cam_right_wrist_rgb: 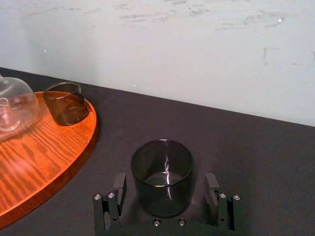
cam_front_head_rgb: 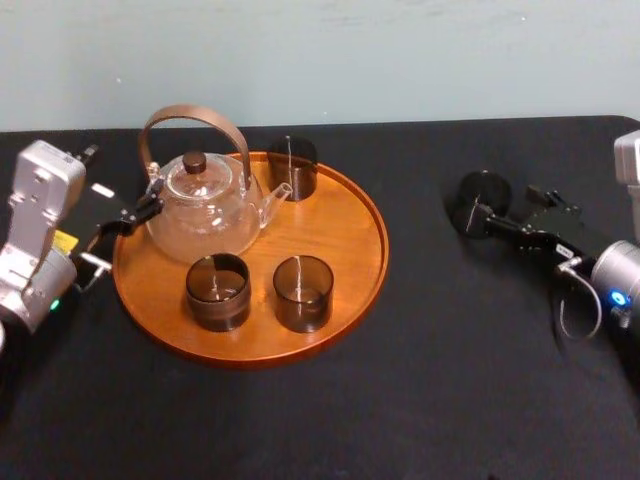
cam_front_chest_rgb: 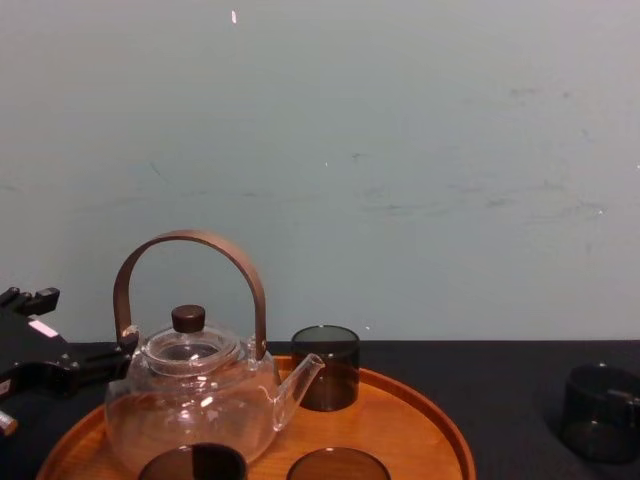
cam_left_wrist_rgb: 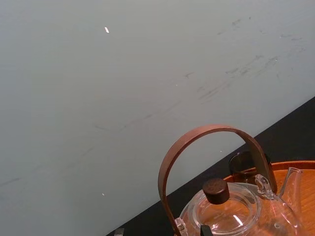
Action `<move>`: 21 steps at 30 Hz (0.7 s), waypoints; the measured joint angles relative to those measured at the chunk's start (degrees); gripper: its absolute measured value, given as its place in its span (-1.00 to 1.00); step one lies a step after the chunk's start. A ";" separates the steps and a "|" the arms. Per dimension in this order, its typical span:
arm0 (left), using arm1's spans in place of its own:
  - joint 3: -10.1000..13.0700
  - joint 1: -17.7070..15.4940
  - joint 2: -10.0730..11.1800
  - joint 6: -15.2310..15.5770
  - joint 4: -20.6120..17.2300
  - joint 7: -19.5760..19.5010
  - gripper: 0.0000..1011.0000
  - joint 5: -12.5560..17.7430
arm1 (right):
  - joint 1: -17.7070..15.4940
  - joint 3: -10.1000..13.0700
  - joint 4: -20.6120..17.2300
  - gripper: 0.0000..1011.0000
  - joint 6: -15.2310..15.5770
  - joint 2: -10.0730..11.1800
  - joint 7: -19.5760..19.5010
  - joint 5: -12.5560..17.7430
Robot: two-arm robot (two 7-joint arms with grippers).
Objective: Pick up the glass from the table and place it on the tray.
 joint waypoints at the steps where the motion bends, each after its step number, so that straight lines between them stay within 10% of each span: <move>1: 0.00 0.00 0.00 0.00 0.00 0.00 0.98 0.00 | 0.31 -0.07 0.42 0.98 0.00 -0.09 0.09 -0.06; 21: 0.00 0.00 0.00 0.00 0.00 0.00 0.98 0.00 | 7.02 -2.03 10.03 0.98 -1.88 -2.27 3.51 -1.32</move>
